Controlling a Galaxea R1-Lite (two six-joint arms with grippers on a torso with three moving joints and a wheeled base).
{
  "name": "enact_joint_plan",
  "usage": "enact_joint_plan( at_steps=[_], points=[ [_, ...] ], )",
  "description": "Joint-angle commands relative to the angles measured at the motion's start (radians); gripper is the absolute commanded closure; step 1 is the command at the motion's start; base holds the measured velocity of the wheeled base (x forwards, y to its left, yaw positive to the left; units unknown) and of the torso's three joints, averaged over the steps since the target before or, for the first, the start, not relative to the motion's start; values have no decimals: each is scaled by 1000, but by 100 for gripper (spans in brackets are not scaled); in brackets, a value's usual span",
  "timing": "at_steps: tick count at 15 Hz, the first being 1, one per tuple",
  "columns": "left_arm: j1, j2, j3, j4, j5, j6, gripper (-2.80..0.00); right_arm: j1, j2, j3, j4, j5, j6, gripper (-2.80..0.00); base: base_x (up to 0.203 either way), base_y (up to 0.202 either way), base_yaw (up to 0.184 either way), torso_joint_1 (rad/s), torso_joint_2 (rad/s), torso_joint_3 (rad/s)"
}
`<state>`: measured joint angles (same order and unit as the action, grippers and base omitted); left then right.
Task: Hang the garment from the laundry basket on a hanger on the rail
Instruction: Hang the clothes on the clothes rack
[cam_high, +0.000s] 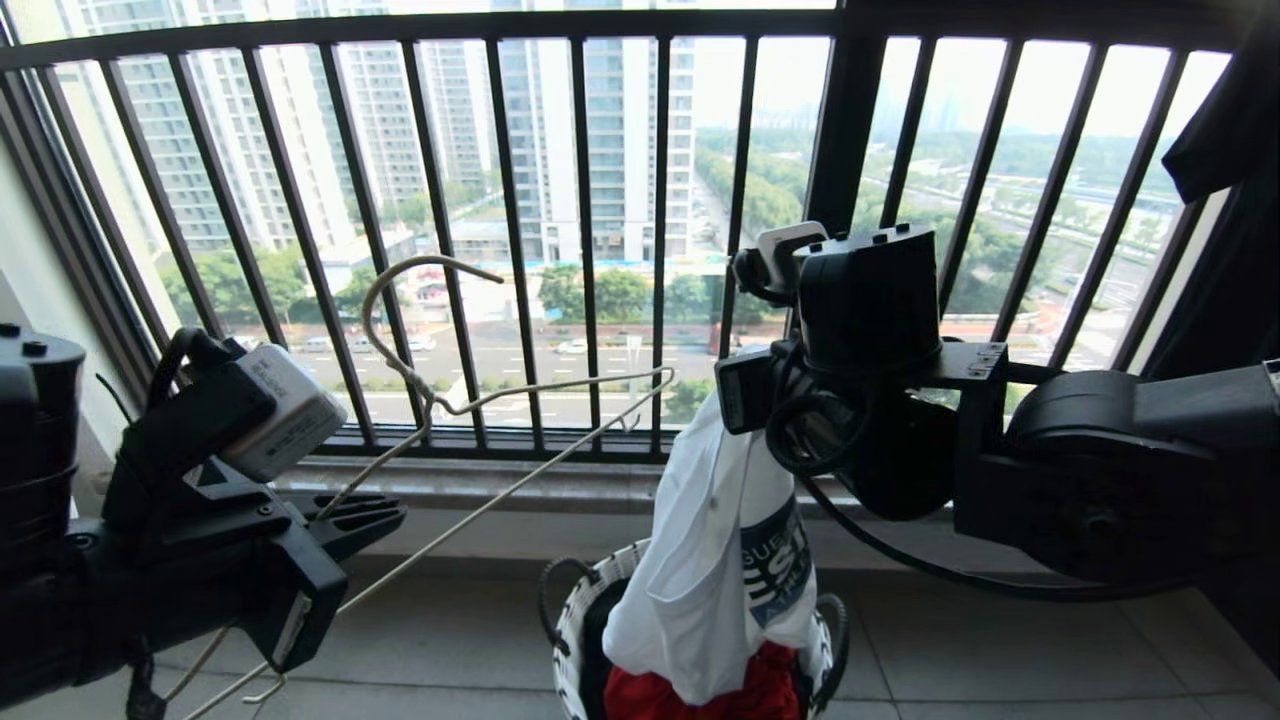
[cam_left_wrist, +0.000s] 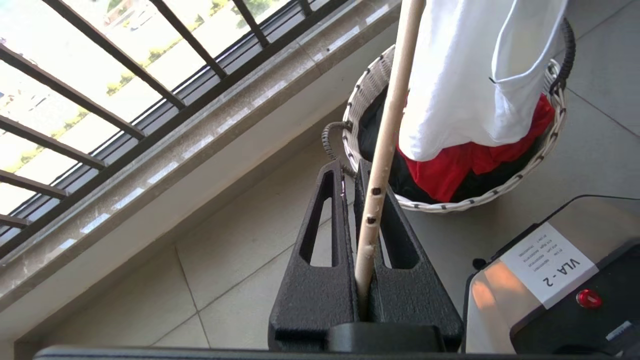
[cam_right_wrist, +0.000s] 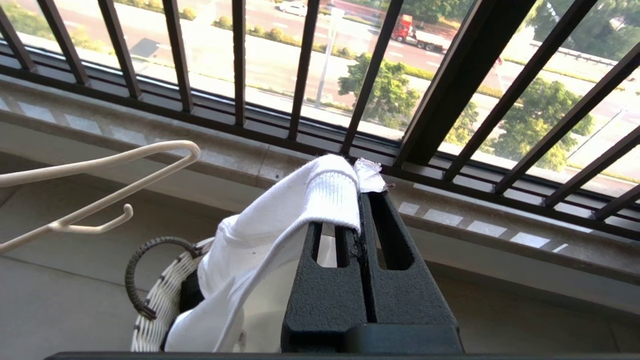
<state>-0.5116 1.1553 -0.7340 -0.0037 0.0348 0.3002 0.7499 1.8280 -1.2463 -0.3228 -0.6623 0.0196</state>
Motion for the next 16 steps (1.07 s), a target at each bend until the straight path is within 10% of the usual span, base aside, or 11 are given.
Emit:
enact_joint_plan(
  at_steps=[1,16],
  points=[
    [-19,-45,4,8,-52,-1,0,-21,26,-14,-2,-3,0,0,0,0,0,0,0,0],
    [-100,47,19,42,-35,-19,0,-1,24,-19,-2,-3,8,0,0,0,0,0,0,0]
  ],
)
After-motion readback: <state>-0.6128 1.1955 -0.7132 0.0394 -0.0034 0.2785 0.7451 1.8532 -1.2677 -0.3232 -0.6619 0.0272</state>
